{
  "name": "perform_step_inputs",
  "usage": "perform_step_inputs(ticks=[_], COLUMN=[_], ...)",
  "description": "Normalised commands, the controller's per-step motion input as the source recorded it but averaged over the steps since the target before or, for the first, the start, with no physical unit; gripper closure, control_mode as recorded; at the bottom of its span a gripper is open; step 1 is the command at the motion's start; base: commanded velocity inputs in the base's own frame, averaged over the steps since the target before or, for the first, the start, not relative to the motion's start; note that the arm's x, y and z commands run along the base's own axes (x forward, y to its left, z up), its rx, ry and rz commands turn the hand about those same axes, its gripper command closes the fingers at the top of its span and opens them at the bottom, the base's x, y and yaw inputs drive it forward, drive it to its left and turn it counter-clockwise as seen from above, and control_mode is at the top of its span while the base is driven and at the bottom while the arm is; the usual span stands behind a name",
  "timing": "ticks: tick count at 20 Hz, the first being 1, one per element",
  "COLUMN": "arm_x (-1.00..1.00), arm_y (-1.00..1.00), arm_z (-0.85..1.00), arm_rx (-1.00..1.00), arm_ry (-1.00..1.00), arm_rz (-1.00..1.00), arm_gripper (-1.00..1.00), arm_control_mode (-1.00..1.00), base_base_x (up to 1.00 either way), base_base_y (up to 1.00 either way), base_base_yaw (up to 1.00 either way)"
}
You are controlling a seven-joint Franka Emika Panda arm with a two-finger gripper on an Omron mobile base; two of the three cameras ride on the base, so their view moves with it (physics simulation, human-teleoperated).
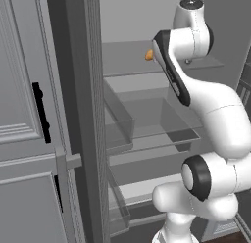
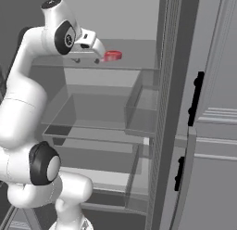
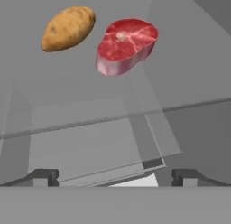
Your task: Place one potato and one steak in each tupperware on the nearby counter, to pack two identical lunches.
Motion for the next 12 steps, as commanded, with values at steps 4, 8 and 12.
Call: perform_step_inputs(ticks=[4, 8, 12], arm_x=[0.59, 0.54, 0.32], arm_y=[0.0, -0.27, -0.34], arm_z=[0.0, -0.01, -0.28], arm_rx=[0.13, 0.08, 0.05], arm_ry=[0.0, 0.0, 0.0], arm_rz=[-0.16, -0.09, -0.02], arm_gripper=[-1.0, -1.0, -1.0], arm_control_mode=[-1.0, -1.0, -1.0], base_base_x=[0.0, 0.0, 0.0], base_base_y=[0.0, 0.0, 0.0], base_base_yaw=[0.0, 0.0, 0.0])
